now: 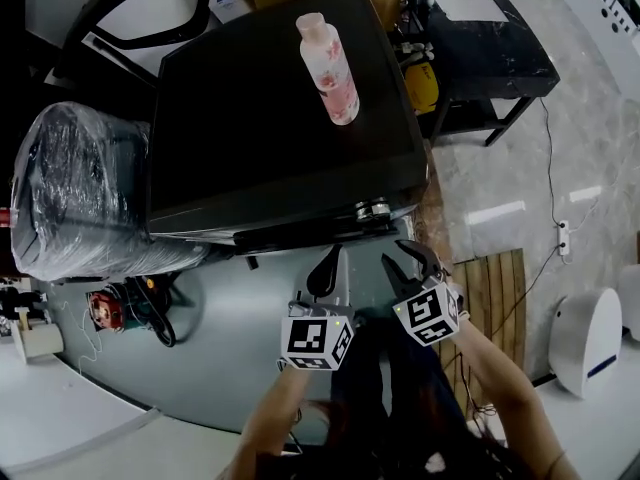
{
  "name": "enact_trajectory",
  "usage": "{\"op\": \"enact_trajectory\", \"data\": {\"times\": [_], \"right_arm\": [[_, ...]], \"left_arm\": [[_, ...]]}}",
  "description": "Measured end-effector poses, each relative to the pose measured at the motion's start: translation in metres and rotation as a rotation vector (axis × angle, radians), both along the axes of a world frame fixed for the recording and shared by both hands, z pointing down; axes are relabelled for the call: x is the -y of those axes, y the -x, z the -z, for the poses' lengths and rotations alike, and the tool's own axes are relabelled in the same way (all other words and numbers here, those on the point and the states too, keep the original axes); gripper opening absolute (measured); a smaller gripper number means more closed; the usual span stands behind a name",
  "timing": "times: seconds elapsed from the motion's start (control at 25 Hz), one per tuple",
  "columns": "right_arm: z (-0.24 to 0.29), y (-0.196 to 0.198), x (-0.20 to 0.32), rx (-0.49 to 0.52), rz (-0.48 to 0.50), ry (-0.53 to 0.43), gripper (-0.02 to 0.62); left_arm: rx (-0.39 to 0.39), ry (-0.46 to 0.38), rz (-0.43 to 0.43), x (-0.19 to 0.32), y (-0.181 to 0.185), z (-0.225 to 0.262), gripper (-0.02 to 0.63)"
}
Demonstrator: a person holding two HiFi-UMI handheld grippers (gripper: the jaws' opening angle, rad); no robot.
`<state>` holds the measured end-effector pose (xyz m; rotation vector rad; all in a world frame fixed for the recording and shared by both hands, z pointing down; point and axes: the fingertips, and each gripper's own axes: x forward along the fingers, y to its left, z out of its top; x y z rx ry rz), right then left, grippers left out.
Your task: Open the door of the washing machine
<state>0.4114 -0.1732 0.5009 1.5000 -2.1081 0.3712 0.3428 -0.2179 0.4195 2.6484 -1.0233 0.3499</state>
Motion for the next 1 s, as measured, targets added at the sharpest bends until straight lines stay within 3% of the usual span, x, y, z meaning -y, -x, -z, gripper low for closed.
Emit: {"op": "enact_trajectory", "data": {"times": [1.0], "right_arm": [[-0.130, 0.000, 0.031, -0.085, 0.220, 0.119, 0.146]], "left_arm": [[-0.022, 0.067, 0.122, 0.018, 0.009, -0.067, 0.014]]}}
